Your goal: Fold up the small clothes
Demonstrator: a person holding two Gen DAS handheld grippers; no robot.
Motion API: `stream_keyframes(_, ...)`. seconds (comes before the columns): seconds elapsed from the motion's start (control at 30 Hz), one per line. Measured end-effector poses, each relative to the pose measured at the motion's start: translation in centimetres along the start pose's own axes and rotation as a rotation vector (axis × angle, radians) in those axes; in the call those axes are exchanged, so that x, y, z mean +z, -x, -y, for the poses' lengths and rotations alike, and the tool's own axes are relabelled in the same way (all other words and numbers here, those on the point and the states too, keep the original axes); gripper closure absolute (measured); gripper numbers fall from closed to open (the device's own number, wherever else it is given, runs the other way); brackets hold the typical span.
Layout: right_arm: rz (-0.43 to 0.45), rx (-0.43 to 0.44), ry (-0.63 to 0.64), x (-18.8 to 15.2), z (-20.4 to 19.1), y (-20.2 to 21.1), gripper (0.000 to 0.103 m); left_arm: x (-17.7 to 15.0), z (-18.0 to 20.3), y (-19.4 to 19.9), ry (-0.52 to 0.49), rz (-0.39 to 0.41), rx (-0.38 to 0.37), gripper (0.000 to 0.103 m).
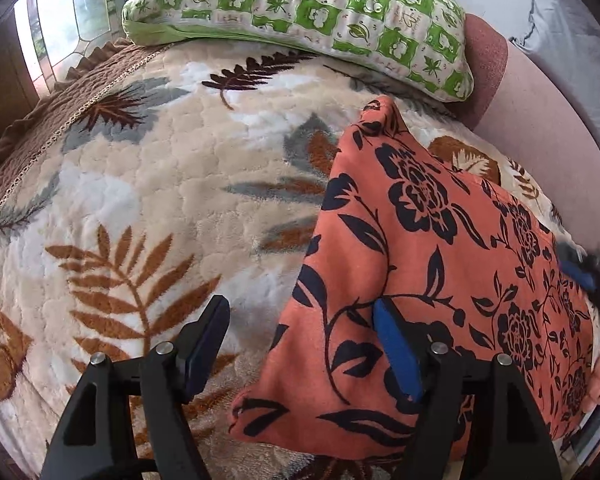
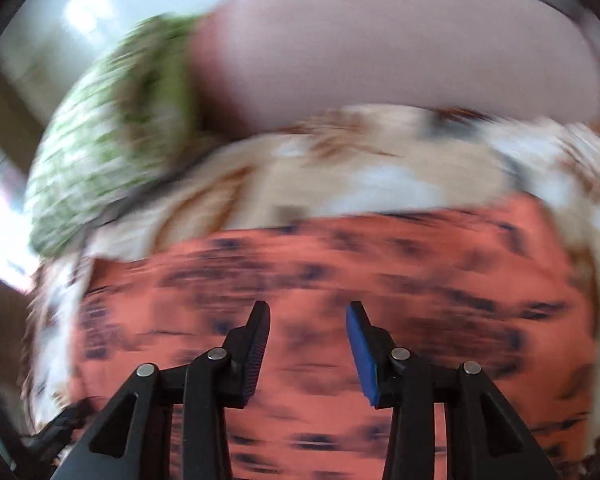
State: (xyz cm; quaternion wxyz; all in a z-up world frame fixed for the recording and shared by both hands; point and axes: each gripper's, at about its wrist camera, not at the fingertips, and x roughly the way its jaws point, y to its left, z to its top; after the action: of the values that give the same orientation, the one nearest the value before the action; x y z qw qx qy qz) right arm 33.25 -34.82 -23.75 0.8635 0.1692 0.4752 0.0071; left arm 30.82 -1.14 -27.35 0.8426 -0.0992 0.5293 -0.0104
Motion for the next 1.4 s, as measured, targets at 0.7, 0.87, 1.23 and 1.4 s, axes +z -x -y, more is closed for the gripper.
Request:
stream_keyframes(0.7,-0.039,0.185,-0.018,-2.7,-2.6,0.5,0.055,0.0,1.4,1.7,-0.119,0.088,0.037,0.024)
stream_keyframes(0.87,0.031,-0.004,-0.151,-6.3,8.0,7.0,0.055,-0.3,2.7,1.8,-0.166,0.083,0.046,0.024)
stream_keyframes(1.23,0.002,0.011,-0.395,-11.6,17.7,10.3,0.054,-0.9,1.9,1.1,-0.161,0.04,0.101,0.023)
stream_keyframes(1.4,0.078,0.101,-0.415,-14.0,17.3,14.4,0.047,-1.7,1.8,3.4,-0.179,0.086,0.063,0.023)
